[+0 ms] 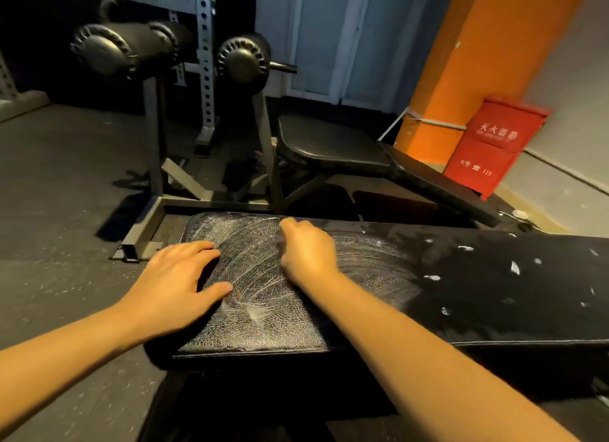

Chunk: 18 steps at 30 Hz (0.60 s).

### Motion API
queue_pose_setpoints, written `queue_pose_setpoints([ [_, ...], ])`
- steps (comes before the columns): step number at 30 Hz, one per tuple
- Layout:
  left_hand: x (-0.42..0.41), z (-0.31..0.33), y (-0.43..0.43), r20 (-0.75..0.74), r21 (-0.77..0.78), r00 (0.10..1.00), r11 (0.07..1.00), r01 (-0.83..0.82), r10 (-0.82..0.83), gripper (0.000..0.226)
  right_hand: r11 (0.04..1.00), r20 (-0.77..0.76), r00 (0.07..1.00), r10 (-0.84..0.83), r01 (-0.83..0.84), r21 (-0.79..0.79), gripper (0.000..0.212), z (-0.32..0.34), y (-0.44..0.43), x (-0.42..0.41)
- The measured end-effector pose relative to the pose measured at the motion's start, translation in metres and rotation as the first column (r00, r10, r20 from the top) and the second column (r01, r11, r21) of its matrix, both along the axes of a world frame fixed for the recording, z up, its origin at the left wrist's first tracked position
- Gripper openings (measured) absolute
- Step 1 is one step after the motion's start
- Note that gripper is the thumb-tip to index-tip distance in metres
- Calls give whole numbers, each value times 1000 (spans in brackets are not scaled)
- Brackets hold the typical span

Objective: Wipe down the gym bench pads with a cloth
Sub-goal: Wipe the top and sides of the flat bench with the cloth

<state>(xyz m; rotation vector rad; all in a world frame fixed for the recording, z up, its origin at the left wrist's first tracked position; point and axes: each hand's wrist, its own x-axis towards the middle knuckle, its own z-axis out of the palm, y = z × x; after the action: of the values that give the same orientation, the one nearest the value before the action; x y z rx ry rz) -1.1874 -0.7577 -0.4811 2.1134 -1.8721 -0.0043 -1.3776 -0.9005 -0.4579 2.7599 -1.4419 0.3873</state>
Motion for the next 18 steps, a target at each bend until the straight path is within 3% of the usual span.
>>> queue_pose_setpoints([
  [2,6,-2,-6,4,-20,999,999,-33,33,94,956,-24,957,290,-288,55,14,-1,50,-2],
  [4,8,-2,-11,-10,-14,999,999,-40,40,92,938,-31,938,346,-345,29,10,-4,47,-46],
  [6,5,0,-11,0,8,1000,1000,-24,24,96,996,-99,992,76,-80,-39,10,1,-5,-102],
  [9,-1,2,-6,35,64,999,998,-22,19,105,929,-138,921,-364,348,-127,27,12,-96,-160],
  [11,0,3,-4,30,91,998,994,-54,52,116,918,-68,920,-386,375,-130,29,10,-106,-136],
  [14,3,6,-9,-8,119,997,990,-71,72,140,975,30,976,-216,217,-53,23,2,-72,-40],
  [16,4,8,-10,-33,119,996,990,-79,83,142,1000,50,999,18,-18,1,18,2,-17,11],
  [18,5,9,-11,-34,118,996,990,-76,81,143,954,12,955,296,-297,43,12,3,41,15],
])
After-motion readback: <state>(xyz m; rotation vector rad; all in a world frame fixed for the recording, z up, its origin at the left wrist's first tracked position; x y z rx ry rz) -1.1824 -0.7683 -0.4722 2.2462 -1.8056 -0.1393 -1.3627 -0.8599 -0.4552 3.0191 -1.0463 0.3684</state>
